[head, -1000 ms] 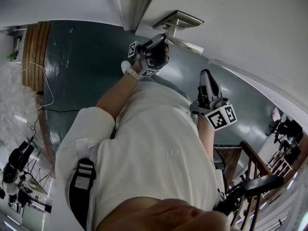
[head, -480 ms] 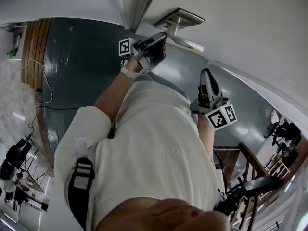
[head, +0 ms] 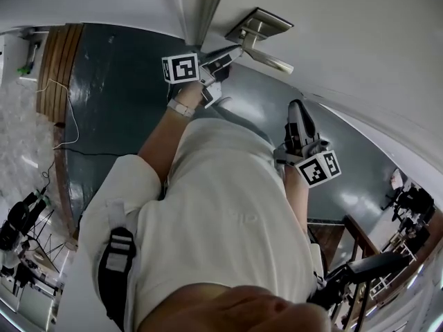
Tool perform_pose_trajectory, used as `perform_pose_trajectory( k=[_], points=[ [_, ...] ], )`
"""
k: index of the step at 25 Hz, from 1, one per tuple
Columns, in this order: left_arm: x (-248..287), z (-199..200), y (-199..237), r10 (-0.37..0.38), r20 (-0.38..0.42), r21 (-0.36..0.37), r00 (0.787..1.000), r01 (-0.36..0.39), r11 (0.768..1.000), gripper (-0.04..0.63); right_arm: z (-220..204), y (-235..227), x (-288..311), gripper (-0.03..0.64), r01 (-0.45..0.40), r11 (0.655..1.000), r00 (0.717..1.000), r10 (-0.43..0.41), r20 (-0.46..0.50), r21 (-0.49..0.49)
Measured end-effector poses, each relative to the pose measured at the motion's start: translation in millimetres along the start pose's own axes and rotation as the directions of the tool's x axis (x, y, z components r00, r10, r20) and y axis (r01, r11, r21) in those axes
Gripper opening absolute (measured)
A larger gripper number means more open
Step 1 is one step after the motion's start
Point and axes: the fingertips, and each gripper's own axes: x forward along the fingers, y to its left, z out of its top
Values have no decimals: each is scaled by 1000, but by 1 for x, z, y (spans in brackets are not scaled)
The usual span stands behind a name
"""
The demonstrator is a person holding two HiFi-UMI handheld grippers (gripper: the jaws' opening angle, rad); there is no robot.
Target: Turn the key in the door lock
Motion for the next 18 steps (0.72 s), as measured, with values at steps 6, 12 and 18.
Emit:
perform_pose_trajectory(
  k=[6, 12, 18],
  points=[
    [3, 7, 2, 367, -8, 443, 930, -326, 835, 43, 6, -11, -8, 47, -38, 999, 999, 37, 14, 33],
    [5, 3, 1, 569, 81, 713, 818, -446, 540, 49, 9, -19, -13, 46, -77, 996, 997, 77, 16, 45],
    [8, 0, 7, 670, 246, 873, 701, -461, 162, 51, 9, -31, -20, 46, -108, 993, 994, 108, 9, 52]
  ],
)
